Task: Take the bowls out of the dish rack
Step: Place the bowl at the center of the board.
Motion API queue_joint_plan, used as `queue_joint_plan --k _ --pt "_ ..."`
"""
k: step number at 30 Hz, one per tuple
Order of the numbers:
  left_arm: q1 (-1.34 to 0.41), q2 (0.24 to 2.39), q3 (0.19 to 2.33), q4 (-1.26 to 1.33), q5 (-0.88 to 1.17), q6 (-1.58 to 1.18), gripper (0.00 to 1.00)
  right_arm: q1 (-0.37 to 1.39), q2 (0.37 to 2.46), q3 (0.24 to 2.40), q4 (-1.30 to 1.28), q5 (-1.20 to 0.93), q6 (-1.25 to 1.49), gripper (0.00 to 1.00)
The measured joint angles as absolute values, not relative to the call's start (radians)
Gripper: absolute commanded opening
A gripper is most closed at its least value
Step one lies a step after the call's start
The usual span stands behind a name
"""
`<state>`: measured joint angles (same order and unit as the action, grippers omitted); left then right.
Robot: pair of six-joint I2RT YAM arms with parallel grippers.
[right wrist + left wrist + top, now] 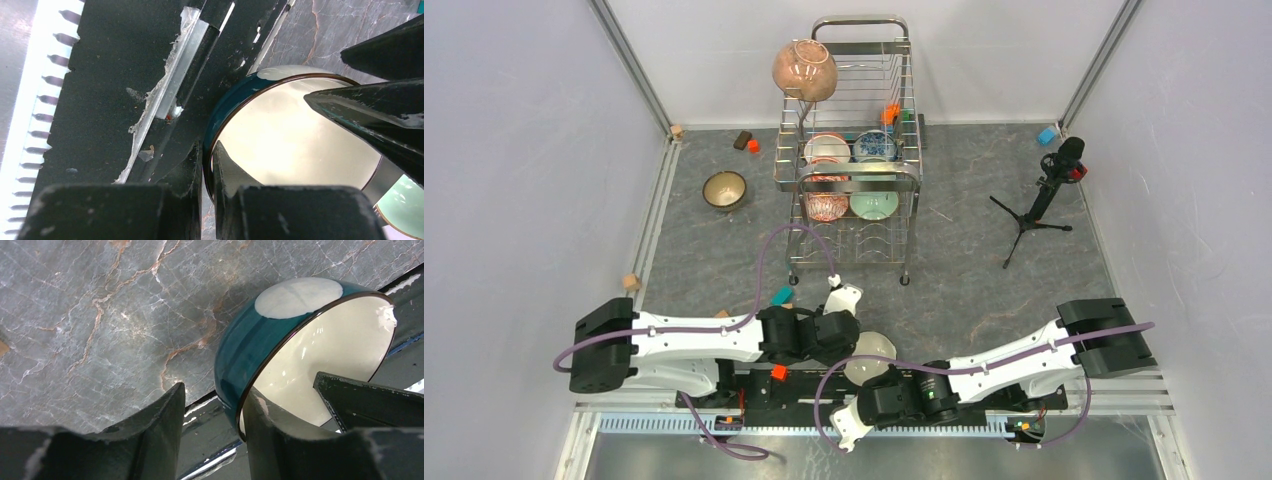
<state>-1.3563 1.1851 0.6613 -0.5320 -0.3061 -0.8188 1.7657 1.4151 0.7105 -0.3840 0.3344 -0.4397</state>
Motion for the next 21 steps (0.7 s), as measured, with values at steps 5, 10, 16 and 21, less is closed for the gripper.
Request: queue_joint_plan --k 5,10,16,21 --pt "-1.358 1.205 0.662 -0.502 -0.299 -0.819 0.38 1.766 1.415 0.71 -0.384 0.334 -0.435 0.0" --pt "-1.361 1.206 0.662 -0.482 -0.288 -0.82 0.2 1.766 1.412 0.71 -0.375 0.336 -0.429 0.15" --pt "-1.36 1.216 0.661 -0.492 -0.304 -0.82 0.1 1.767 1.381 0.71 -0.346 0.348 -0.405 0.55" --pt "-1.362 1.216 0.661 -0.496 -0.308 -0.821 0.02 1.767 1.332 0.704 -0.34 0.356 -0.372 0.82"
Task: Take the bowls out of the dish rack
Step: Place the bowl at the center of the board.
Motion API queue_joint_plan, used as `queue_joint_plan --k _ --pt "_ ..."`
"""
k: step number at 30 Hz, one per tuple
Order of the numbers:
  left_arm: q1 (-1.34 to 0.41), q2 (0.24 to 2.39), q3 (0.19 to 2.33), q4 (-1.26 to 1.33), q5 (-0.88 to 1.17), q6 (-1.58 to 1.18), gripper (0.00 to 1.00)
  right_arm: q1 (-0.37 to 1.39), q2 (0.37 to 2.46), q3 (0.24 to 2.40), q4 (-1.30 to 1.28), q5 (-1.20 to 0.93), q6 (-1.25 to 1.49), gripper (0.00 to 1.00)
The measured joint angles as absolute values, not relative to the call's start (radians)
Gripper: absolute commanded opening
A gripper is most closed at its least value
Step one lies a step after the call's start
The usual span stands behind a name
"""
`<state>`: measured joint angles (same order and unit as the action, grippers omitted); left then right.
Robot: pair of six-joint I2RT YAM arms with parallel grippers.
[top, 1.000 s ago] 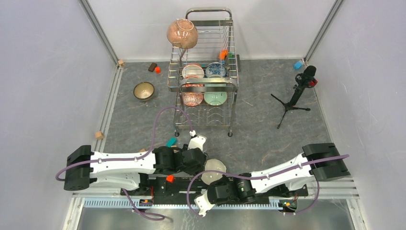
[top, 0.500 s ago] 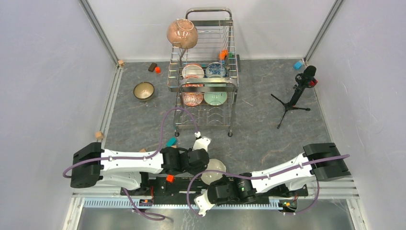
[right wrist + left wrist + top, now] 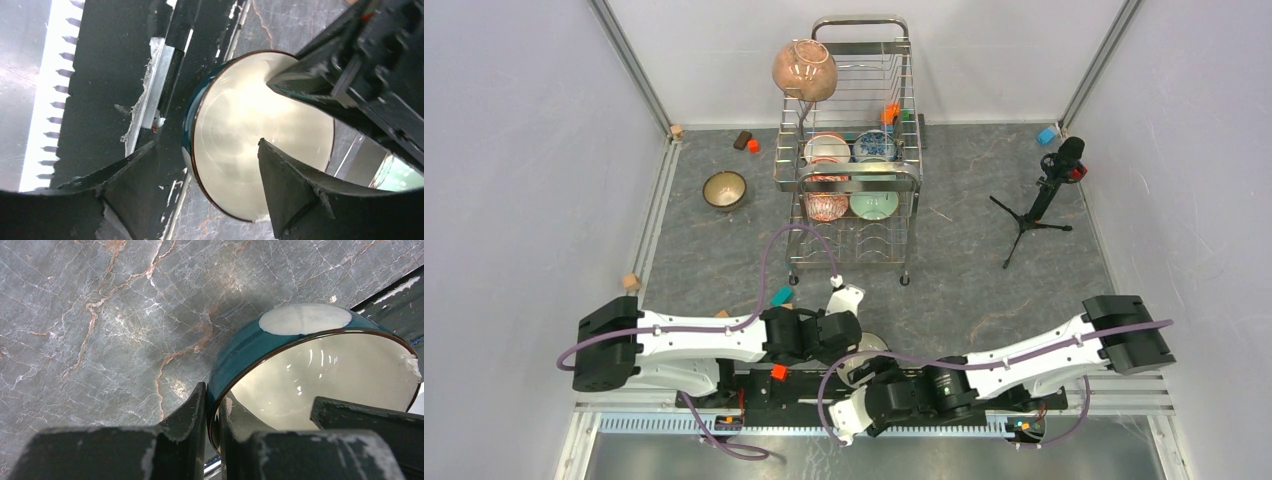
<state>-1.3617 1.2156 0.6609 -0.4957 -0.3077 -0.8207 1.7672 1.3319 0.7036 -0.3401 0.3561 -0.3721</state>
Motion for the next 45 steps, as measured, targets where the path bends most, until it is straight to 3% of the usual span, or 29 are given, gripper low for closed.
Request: queue_joint_plan --k 15,20,26,33,41,45 --pt "-1.362 1.053 0.629 -0.582 -0.392 -0.905 0.02 1.767 0.966 0.63 -0.217 0.468 -0.043 0.9" --pt "-1.362 0.969 0.603 -0.647 -0.464 -0.98 0.02 1.731 0.959 0.634 -0.165 0.584 0.207 0.82" --pt "-1.362 0.97 0.599 -0.719 -0.535 -1.067 0.02 1.58 1.026 0.61 -0.136 0.619 0.473 0.65" --pt "-1.362 1.067 0.615 -0.766 -0.558 -1.139 0.02 1.429 1.018 0.453 0.001 0.568 0.669 0.64" --pt "-1.362 1.185 0.715 -0.812 -0.586 -1.187 0.02 1.412 1.076 0.452 0.091 0.535 0.73 0.64" --pt "-1.362 1.203 0.728 -0.815 -0.595 -1.204 0.02 1.411 1.094 0.452 0.099 0.53 0.733 0.58"
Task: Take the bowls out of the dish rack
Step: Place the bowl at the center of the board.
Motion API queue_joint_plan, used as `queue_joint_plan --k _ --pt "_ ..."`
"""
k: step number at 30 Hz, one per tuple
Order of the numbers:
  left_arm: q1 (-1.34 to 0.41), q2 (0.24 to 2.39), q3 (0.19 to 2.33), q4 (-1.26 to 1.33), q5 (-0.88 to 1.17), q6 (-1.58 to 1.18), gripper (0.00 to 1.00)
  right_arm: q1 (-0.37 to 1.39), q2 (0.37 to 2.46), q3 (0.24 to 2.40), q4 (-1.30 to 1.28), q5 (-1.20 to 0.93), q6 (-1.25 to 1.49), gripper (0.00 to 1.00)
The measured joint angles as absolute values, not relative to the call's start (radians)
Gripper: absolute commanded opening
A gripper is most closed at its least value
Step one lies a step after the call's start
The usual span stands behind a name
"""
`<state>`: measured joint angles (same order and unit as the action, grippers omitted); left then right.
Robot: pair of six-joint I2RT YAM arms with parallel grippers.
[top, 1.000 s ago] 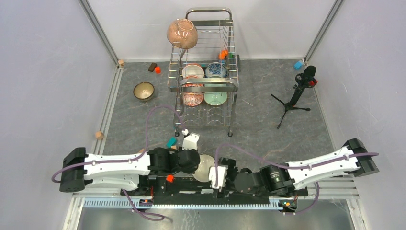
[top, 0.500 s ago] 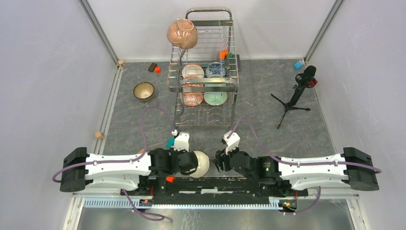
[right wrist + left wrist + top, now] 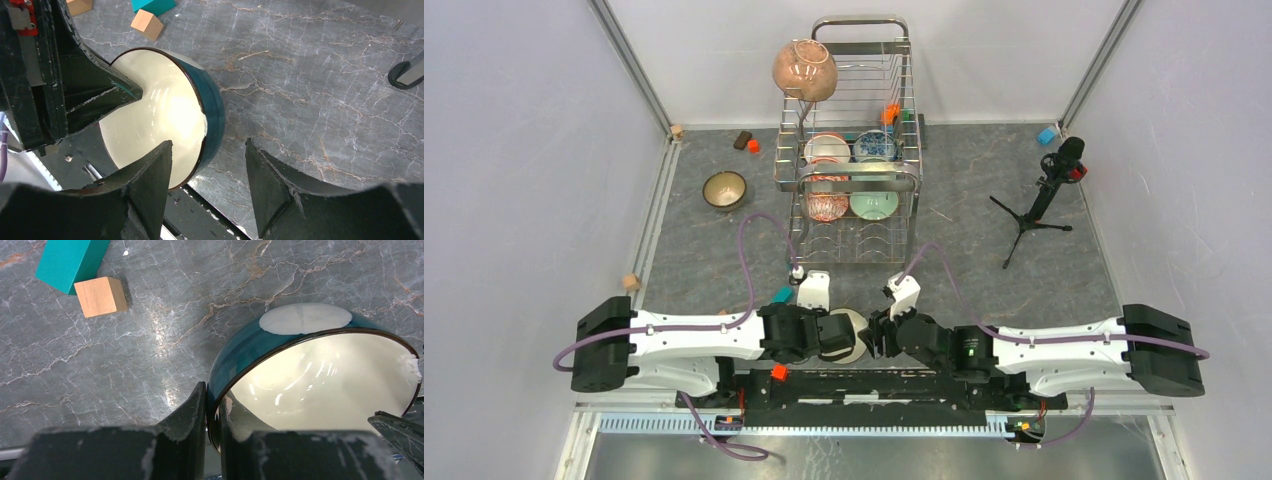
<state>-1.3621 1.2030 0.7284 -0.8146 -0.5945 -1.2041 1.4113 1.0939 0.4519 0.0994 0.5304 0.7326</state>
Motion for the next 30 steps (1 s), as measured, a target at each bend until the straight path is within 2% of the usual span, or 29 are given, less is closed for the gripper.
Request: queue_joint_plan --k 4,7,15,19,21,24,27,30 --pt "-1.362 1.205 0.728 -0.82 -0.595 -1.213 0.02 1.411 1.122 0.453 0.096 0.532 0.726 0.43" --pt "-1.362 1.205 0.728 -0.821 -0.594 -1.216 0.02 1.411 1.163 0.464 0.093 0.531 0.723 0.37" --pt "-1.362 1.205 0.728 -0.82 -0.592 -1.221 0.02 1.411 1.24 0.518 0.081 0.531 0.71 0.34" --pt "-1.362 1.205 0.728 -0.821 -0.59 -1.221 0.02 1.411 1.271 0.536 0.065 0.534 0.709 0.28" --pt "-1.362 1.205 0.728 -0.82 -0.589 -1.222 0.02 1.411 1.279 0.541 0.06 0.539 0.71 0.2" --pt "-1.362 1.205 0.728 -0.808 -0.589 -1.223 0.02 1.406 1.289 0.549 0.05 0.55 0.712 0.0" --pt "-1.361 1.205 0.725 -0.799 -0.586 -1.222 0.07 1.405 1.293 0.558 0.031 0.554 0.711 0.0" --pt "-1.361 1.205 0.715 -0.772 -0.576 -1.222 0.22 1.405 1.293 0.559 0.012 0.56 0.712 0.0"
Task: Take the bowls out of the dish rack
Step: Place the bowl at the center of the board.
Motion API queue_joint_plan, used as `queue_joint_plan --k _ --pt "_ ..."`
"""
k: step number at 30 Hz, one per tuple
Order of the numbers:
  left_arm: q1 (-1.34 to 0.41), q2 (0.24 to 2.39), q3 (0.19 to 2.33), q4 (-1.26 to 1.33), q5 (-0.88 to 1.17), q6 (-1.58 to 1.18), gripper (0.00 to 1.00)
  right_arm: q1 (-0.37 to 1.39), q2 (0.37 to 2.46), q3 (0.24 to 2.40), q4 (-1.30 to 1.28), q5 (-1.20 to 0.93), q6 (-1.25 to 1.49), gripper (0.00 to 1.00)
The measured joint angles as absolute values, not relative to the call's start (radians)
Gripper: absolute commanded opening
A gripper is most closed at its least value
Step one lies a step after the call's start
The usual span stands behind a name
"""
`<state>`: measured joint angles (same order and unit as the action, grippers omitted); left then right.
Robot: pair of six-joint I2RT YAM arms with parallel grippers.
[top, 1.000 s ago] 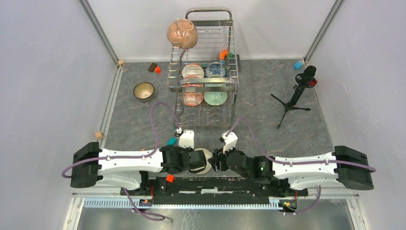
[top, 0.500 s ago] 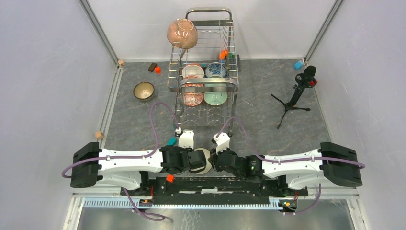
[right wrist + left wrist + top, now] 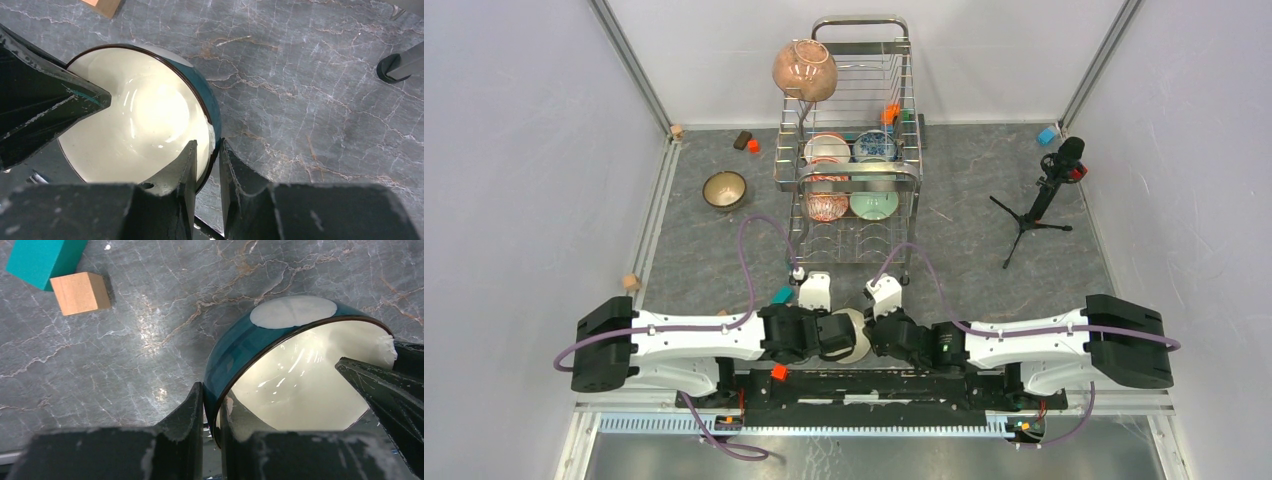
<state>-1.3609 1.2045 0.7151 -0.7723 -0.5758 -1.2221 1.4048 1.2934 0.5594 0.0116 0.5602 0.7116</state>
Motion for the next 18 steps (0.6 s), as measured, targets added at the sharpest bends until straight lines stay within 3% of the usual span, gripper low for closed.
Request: queue_joint_plan --k 4,7,12,18 --pt "-1.361 1.195 0.693 -0.716 -0.548 -1.219 0.24 1.405 1.29 0.559 -0.029 0.568 0.709 0.0" --pt "-1.361 1.17 0.676 -0.669 -0.529 -1.208 0.02 1.404 1.277 0.559 -0.062 0.576 0.706 0.0" --pt "-1.36 1.162 0.65 -0.626 -0.519 -1.203 0.02 1.404 1.263 0.561 -0.084 0.579 0.709 0.32" --pt "-1.363 1.169 0.649 -0.599 -0.51 -1.203 0.02 1.405 1.272 0.561 -0.098 0.569 0.712 0.43"
